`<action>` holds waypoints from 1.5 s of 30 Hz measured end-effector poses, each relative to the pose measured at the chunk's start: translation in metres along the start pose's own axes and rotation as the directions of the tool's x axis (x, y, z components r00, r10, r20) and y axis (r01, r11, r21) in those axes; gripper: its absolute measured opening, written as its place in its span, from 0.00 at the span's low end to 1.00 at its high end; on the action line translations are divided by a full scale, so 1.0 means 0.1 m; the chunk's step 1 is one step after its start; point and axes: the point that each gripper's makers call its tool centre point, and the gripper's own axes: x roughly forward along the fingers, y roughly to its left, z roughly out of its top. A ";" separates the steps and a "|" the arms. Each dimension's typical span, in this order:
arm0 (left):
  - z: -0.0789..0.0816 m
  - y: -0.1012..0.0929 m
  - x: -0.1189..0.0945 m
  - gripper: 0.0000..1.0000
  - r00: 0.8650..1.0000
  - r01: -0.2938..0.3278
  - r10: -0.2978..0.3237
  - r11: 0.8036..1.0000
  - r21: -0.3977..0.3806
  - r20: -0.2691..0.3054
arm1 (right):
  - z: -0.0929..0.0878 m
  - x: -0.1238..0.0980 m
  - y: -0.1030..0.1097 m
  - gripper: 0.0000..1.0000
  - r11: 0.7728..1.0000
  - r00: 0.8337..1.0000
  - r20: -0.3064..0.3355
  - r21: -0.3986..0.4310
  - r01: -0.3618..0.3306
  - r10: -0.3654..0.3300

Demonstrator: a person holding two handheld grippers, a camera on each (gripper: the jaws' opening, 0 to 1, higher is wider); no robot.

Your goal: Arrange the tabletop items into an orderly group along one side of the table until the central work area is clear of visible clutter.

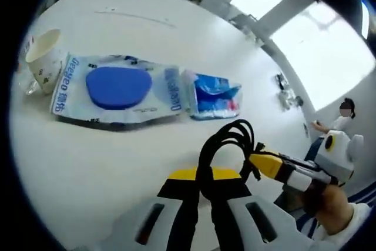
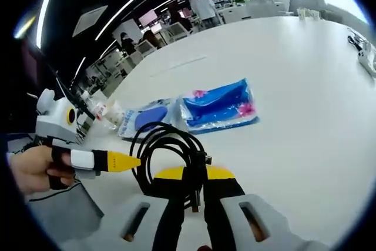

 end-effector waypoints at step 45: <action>-0.12 0.12 0.40 0.01 0.995 0.008 -0.001 0.997 0.078 -0.095 | -0.15 0.27 -0.32 0.07 0.999 0.999 -0.035 0.036 0.006 -0.005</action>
